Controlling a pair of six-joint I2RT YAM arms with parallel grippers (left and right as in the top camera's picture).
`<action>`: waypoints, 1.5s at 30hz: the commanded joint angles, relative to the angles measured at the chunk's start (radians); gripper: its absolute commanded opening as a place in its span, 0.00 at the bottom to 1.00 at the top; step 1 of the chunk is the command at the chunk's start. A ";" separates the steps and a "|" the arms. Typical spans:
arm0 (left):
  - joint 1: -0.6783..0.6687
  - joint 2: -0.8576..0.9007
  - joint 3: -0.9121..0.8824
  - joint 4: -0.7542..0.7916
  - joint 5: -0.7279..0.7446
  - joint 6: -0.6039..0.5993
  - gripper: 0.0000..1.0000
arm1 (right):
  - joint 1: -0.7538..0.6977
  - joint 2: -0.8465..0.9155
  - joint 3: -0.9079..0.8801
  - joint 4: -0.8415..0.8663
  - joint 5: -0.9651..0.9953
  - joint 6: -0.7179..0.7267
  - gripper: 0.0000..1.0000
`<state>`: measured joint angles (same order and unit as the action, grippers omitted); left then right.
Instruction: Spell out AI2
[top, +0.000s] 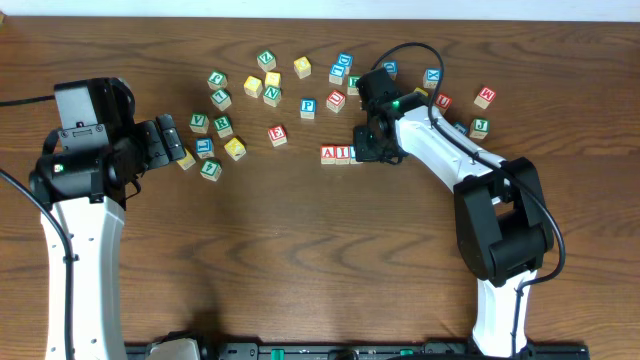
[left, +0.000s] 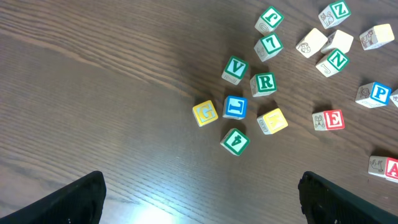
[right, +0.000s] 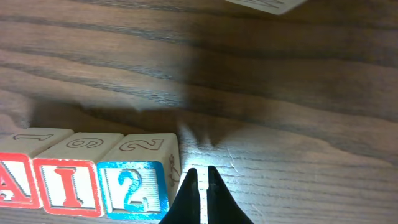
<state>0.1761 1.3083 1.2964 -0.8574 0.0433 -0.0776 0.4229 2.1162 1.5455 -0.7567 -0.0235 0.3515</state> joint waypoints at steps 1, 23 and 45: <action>0.004 0.005 0.003 -0.002 -0.002 0.006 0.98 | 0.006 0.009 0.005 0.005 -0.017 -0.035 0.01; 0.004 0.005 0.003 -0.002 -0.002 0.006 0.98 | 0.015 0.009 0.005 0.013 -0.040 -0.077 0.01; 0.004 0.005 0.003 -0.002 -0.002 0.006 0.97 | -0.164 -0.604 0.008 -0.162 -0.031 -0.122 0.99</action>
<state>0.1761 1.3083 1.2964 -0.8574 0.0433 -0.0776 0.2893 1.6337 1.5436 -0.8970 -0.0559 0.2394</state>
